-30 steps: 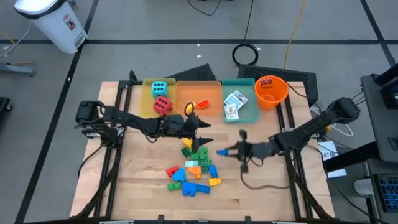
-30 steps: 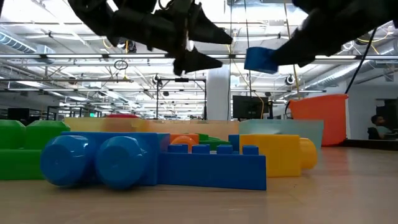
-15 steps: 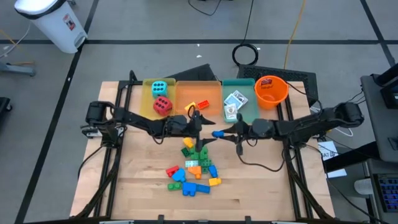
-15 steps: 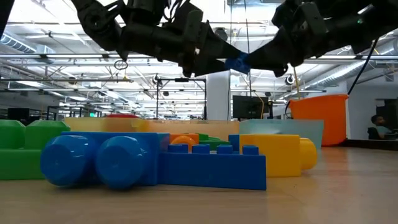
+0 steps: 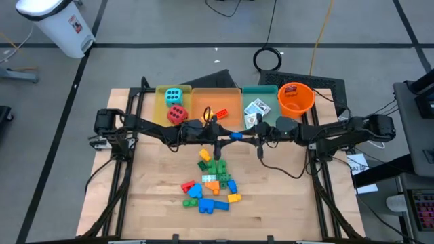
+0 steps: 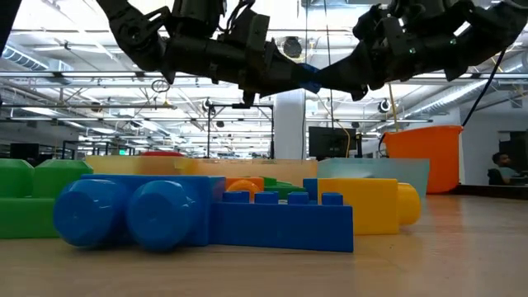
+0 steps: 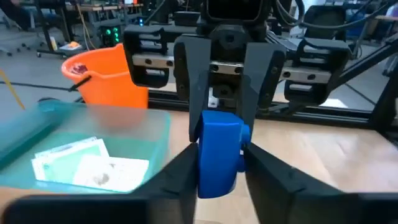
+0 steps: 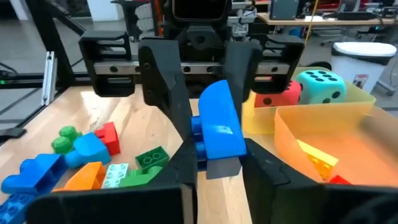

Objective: Pick & Place Toys
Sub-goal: Put the blue game piece into the orange bin

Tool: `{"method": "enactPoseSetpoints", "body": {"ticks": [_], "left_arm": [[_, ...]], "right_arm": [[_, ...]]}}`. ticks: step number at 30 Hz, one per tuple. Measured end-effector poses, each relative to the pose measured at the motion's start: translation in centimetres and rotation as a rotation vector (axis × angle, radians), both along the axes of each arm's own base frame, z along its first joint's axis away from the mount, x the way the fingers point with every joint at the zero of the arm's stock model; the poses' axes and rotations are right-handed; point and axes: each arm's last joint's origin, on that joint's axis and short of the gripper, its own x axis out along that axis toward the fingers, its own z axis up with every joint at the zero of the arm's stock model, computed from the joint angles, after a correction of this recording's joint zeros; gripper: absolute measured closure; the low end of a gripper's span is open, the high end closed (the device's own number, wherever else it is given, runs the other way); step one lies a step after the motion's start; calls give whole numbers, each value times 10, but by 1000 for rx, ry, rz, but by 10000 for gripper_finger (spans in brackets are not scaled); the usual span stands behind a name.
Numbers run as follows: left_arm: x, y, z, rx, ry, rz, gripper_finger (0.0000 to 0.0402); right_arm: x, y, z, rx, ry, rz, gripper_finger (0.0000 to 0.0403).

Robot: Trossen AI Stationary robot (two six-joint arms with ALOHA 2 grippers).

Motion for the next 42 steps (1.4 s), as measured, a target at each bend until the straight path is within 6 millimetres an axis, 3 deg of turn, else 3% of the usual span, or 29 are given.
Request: {"method": "enactPoseSetpoints", "body": {"ticks": [2, 7, 13, 16, 21, 26, 30, 35, 37, 42], "left_arm": [[0, 4, 0, 23, 1, -18, 311], [-7, 16, 14, 75, -15, -1, 311], [-33, 44, 52, 131, 0, 175, 311], [-45, 62, 54, 131, 75, 280, 311], [-51, 94, 30, 62, 209, 396, 311], [-43, 120, -12, -27, 278, 408, 311], [-38, 133, -44, -87, 296, 408, 311], [-35, 142, -61, -143, 273, 399, 309], [-35, 142, -63, -166, 273, 417, 288], [-35, 142, -62, -170, 258, 468, 193]], "right_arm": [[-1, -4, 0, 4, 0, -10, 345], [-1, -11, 3, 50, -21, -64, 298], [-5, -13, 4, 78, -11, -74, 239], [-5, -13, 3, 79, -4, -74, 221], [-5, -10, 3, 75, -3, -60, 210], [-5, -10, 2, 74, 9, -64, 213], [-5, -10, 2, 74, 11, -64, 219], [-5, -10, 2, 74, 11, -64, 222], [-5, -10, 2, 74, 11, -64, 220], [-5, -11, 2, 73, 11, -69, 214]]}}
